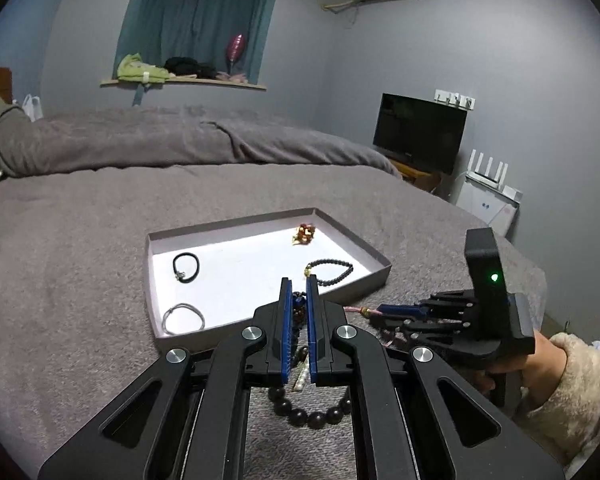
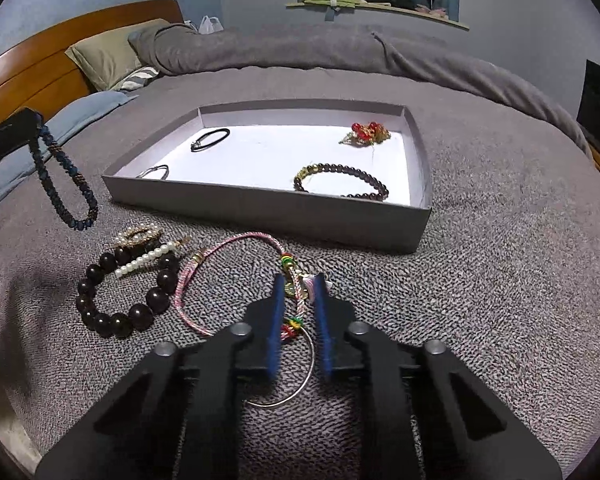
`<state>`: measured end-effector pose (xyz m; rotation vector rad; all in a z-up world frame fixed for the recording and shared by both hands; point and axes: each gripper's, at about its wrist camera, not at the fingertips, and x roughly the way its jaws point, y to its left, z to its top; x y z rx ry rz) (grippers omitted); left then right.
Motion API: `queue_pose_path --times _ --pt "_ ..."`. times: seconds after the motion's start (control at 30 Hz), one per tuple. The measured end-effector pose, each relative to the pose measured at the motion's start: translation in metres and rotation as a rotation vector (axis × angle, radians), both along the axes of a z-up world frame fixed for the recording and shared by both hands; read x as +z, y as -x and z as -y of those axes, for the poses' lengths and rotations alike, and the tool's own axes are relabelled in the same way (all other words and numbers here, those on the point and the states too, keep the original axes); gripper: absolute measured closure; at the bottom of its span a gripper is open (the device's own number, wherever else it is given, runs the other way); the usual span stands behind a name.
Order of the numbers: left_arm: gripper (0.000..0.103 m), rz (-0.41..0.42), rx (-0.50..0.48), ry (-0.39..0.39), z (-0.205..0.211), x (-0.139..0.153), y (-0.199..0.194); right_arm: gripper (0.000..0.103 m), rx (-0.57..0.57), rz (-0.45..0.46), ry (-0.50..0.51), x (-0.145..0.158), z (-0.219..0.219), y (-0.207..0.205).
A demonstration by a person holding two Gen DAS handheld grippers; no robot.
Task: Organize jewelry
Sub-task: 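Grasp the blue-and-pearl beaded bracelet with the left tool while the right tool grasps the pink cord bracelet, then carry both bracelets into the white tray and open both tools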
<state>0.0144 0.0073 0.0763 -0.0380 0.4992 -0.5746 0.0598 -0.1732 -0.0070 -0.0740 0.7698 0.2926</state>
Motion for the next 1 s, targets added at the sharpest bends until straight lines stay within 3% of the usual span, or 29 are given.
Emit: queue_pose_path --times 0.07,0.53,0.77,0.87,1.0 --pt "0.095 0.000 0.004 -0.001 -0.001 0.000 -0.001 0.097 0.003 0.028 -0.005 0.005 0.000 0.004" --pt "0.095 0.010 0.054 -0.019 -0.012 0.011 -0.008 0.098 -0.019 0.179 -0.060 0.052 0.010 0.021" --pt "0.095 -0.003 0.069 -0.085 -0.016 0.028 -0.038 0.102 -0.001 0.232 -0.026 0.084 0.001 0.007" --pt "0.095 0.001 0.076 -0.136 -0.012 0.032 -0.052 0.103 0.008 0.240 0.003 0.095 -0.003 -0.004" --pt "0.095 -0.003 0.072 -0.139 -0.010 0.032 -0.056 0.103 0.014 0.187 -0.012 0.095 0.002 -0.011"
